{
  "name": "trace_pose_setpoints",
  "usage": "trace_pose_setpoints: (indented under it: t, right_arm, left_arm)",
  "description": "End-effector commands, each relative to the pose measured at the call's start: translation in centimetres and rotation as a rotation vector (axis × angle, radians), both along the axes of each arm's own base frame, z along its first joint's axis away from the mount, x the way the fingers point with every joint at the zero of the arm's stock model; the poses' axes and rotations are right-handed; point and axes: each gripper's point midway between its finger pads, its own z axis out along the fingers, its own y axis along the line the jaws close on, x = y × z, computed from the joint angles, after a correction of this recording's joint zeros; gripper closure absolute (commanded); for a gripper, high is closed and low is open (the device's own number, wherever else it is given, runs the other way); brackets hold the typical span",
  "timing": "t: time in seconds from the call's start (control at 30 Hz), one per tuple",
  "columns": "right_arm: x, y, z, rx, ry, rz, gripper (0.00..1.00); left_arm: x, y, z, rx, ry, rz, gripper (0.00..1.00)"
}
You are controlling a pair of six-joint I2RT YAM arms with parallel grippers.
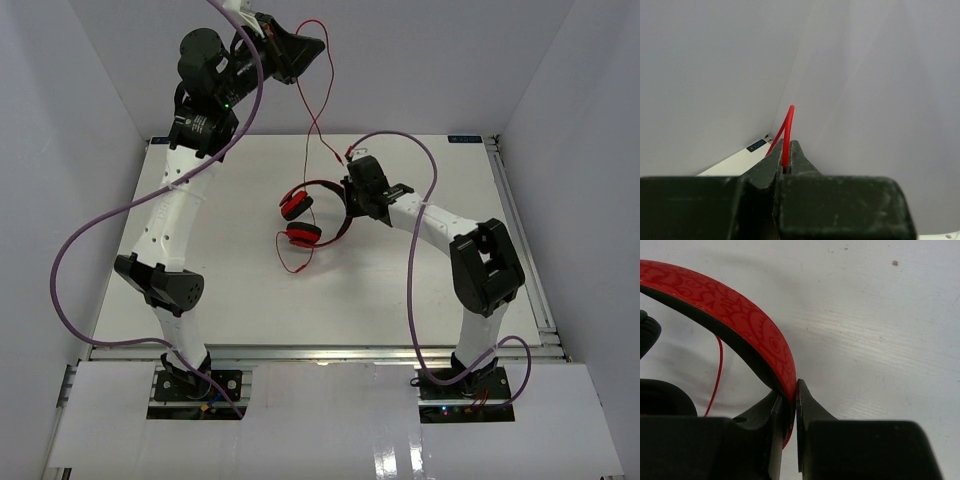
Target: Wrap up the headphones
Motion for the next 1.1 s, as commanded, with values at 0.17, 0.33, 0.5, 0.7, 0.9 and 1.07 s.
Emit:
trace_pose_setpoints:
  t: [0.17, 0.33, 0.5, 0.7, 0.9, 1.07]
  right_arm:
    - [7.5, 3.1, 8.1, 0.278, -0.189, -0.259, 0.92]
    - [9.7, 4.9, 8.5, 0.321, -0.183, -0.276, 0.92]
    - [10.8, 5.9, 8.9, 0.426, -0.143, -0.306, 0.92]
    - [12.2, 5.1, 9.3, 0.498, -0.108, -0.337, 0.92]
    - [15.0, 2.1, 10.6, 0.524, -0.138, -0.367, 0.92]
    - [15.6, 1.4, 12.9, 0.558, -0.164, -0.372, 0.92]
  left_arm:
    - [-6.3, 0.2, 5.5, -0.094, -0.056, -0.092, 1.00]
    - [-7.6, 0.2, 6.5, -0.120, -0.053, -0.114, 1.00]
    - [-9.4, -0.3, 7.3, -0.143, -0.038, -0.157, 1.00]
    - [-11.9, 0.6, 8.0, -0.145, -0.055, -0.146, 1.00]
    - [-14.6, 0.2, 6.7, -0.127, -0.013, -0.210, 1.00]
    - [-16.2, -2.1, 2.0, -0.071, 0.091, -0.267, 1.00]
